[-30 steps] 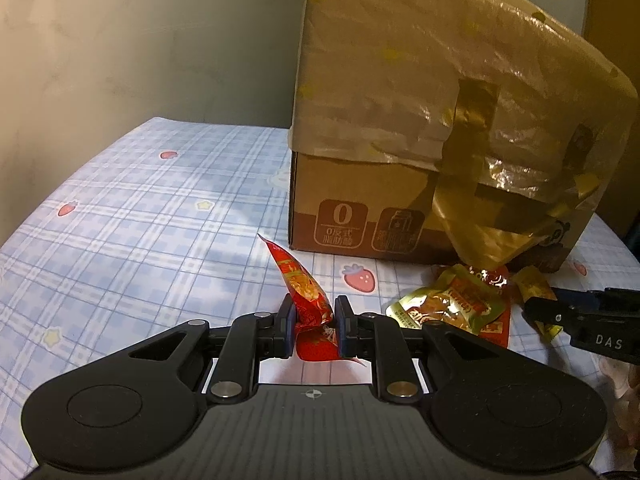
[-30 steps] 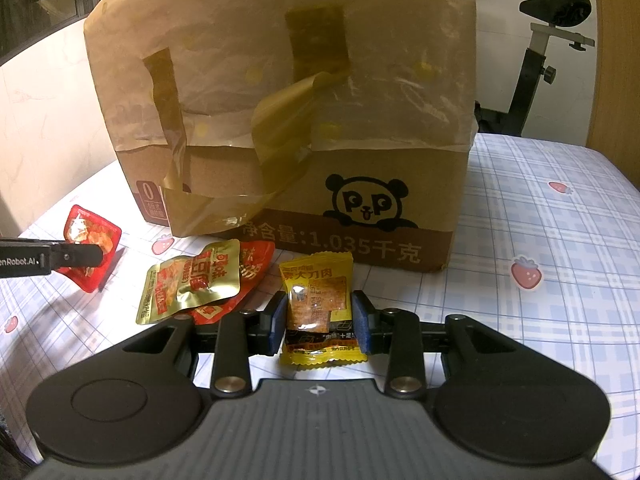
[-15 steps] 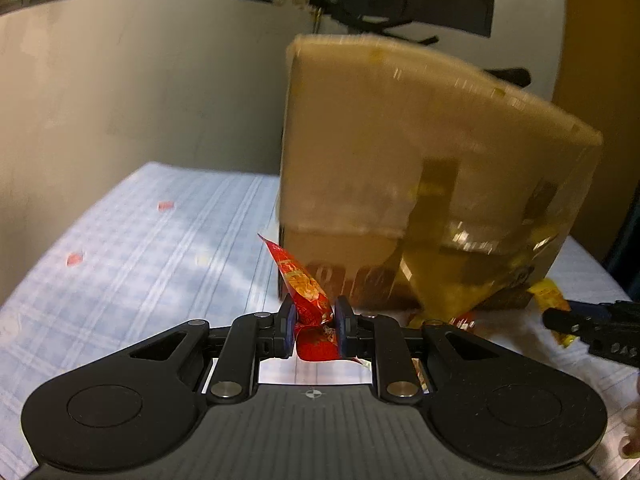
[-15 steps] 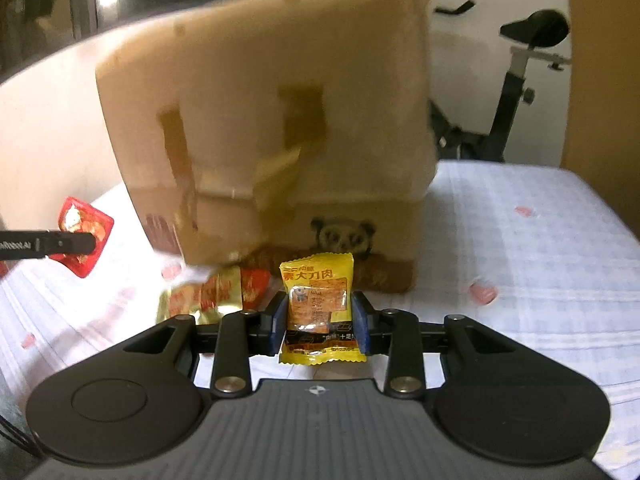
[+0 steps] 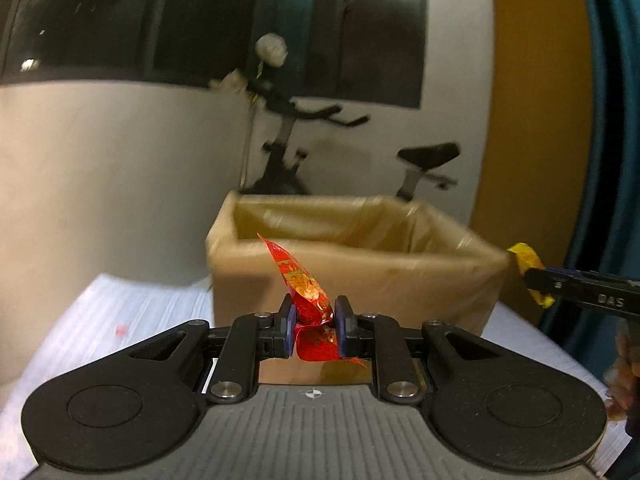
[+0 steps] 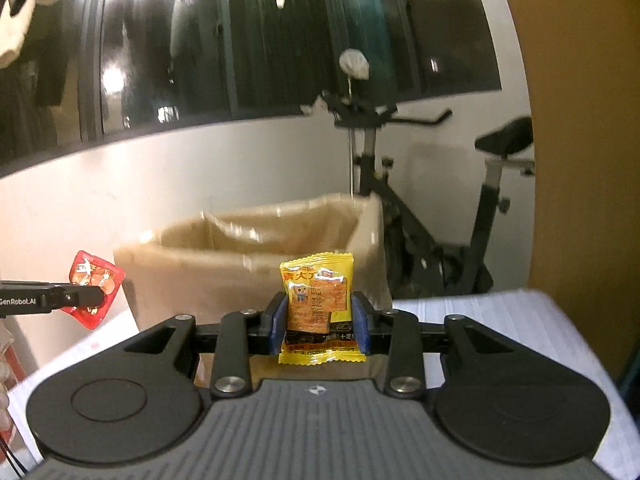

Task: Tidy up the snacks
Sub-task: 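Carry the red packet and yellow packet over the box opening with both grippers, then open both grippers to drop the packets into the box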

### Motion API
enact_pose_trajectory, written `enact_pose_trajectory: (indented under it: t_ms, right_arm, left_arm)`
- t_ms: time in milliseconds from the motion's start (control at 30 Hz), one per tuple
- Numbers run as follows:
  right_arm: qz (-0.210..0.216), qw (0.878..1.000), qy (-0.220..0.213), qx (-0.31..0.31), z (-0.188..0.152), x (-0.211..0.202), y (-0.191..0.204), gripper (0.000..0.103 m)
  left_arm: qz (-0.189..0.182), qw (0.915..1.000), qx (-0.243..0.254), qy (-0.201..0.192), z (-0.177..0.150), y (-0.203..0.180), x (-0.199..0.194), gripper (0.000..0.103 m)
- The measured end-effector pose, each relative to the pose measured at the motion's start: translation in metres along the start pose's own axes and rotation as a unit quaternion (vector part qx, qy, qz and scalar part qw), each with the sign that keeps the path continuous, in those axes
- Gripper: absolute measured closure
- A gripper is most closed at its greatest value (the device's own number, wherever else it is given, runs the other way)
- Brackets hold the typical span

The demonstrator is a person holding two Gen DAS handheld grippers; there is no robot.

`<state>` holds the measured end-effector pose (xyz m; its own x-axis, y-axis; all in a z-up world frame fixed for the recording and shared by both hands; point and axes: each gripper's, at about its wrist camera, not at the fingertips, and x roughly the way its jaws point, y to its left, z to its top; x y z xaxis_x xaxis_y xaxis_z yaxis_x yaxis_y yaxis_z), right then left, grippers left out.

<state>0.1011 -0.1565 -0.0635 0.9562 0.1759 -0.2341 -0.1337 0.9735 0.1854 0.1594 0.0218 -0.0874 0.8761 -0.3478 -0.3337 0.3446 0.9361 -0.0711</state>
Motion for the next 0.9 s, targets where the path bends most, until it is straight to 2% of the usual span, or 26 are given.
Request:
enact_pose_trajectory:
  t_ms: [167, 333, 467, 633, 900]
  right_arm:
    - [0.016, 1.000, -0.009, -0.011, 0.033, 0.020, 0.001, 0.067]
    - [0.029, 0.999, -0.004, -0.038, 0.057, 0.053, 0.013, 0.067]
    - [0.026, 0.999, 0.017, -0.044, 0.066, 0.083, 0.021, 0.067]
    - [0.012, 0.998, 0.052, -0.036, 0.064, 0.109, 0.020, 0.067]
    - [-0.002, 0.996, 0.091, -0.011, 0.052, 0.124, 0.009, 0.067]
  left_arm:
    - [-0.023, 0.9989, 0.024, -0.032, 0.033, -0.015, 0.013, 0.082]
    - [-0.037, 0.9980, 0.037, -0.037, 0.062, -0.026, 0.048, 0.082]
    - [-0.032, 0.9982, 0.045, -0.024, 0.075, -0.030, 0.077, 0.082]
    - [-0.018, 0.9986, 0.049, 0.006, 0.076, -0.025, 0.104, 0.082]
    - [0.000, 0.9978, 0.049, 0.045, 0.061, -0.009, 0.111, 0.082]
